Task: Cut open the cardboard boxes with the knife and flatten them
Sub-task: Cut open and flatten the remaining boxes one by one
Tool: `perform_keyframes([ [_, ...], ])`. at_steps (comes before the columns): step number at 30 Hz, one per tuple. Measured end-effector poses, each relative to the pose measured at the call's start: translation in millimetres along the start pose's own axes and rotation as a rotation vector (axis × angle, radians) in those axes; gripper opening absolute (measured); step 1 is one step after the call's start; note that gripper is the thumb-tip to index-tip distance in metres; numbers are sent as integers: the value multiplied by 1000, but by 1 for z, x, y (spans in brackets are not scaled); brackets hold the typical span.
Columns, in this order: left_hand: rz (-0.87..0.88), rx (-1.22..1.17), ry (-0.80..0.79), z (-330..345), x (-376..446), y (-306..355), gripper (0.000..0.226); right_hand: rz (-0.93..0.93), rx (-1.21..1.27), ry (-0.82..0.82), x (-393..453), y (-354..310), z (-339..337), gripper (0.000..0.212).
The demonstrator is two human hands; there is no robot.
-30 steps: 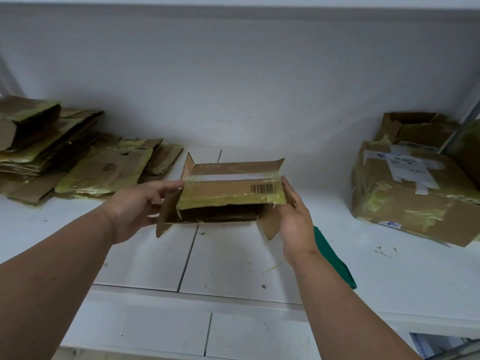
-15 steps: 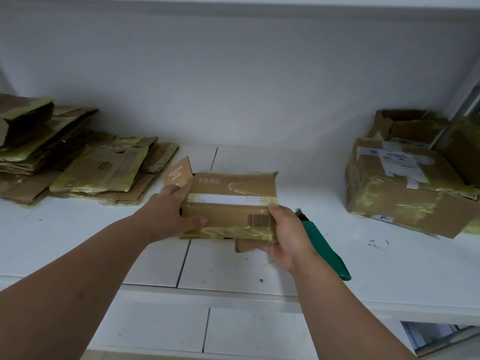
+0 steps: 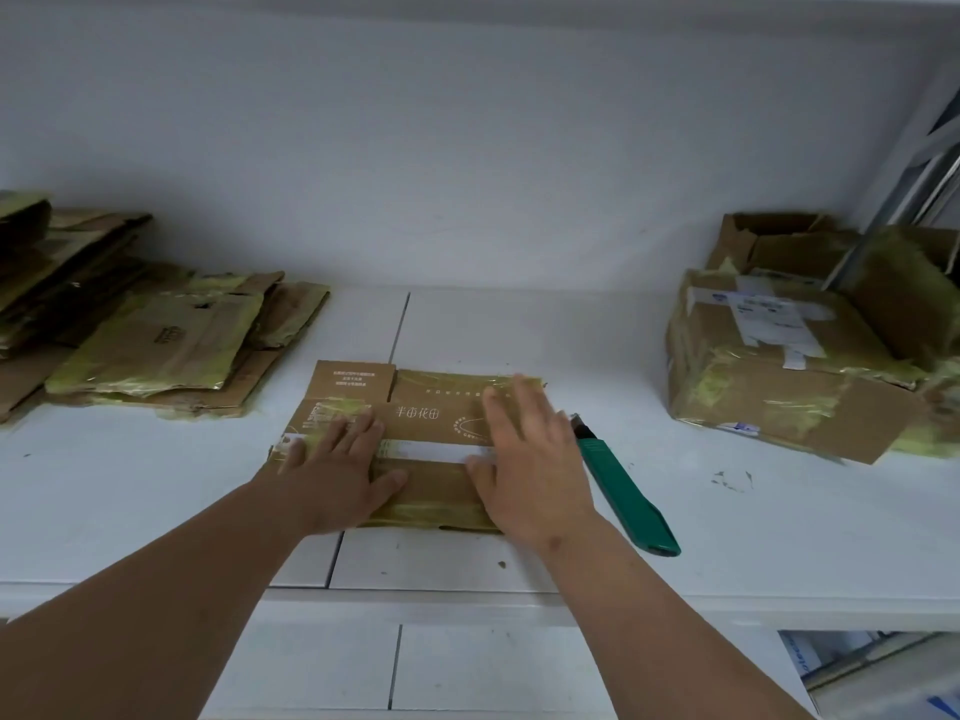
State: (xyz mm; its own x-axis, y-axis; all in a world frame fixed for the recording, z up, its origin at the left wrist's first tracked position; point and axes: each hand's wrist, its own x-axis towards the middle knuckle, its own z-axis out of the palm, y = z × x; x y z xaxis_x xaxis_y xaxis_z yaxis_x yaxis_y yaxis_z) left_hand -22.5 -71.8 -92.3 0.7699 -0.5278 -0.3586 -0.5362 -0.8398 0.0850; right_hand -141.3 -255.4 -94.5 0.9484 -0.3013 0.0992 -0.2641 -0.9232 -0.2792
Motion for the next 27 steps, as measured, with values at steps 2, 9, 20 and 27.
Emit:
perform_keyframes([
  [2, 5, 12, -16, 7, 0, -2, 79, -24, -71, -216, 0, 0, 14, 69],
  [9, -14, 45, 147, -18, 7, -2, 70, -11, -173, -176, 31, -18, -1, 68],
  [20, 32, -11, 193, -11, 31, -8, 90, -54, -169, -305, 58, -22, 15, 79],
  [27, 1, 18, 53, -6, 41, -16, 98, -8, -143, -370, 62, -17, 26, 83],
])
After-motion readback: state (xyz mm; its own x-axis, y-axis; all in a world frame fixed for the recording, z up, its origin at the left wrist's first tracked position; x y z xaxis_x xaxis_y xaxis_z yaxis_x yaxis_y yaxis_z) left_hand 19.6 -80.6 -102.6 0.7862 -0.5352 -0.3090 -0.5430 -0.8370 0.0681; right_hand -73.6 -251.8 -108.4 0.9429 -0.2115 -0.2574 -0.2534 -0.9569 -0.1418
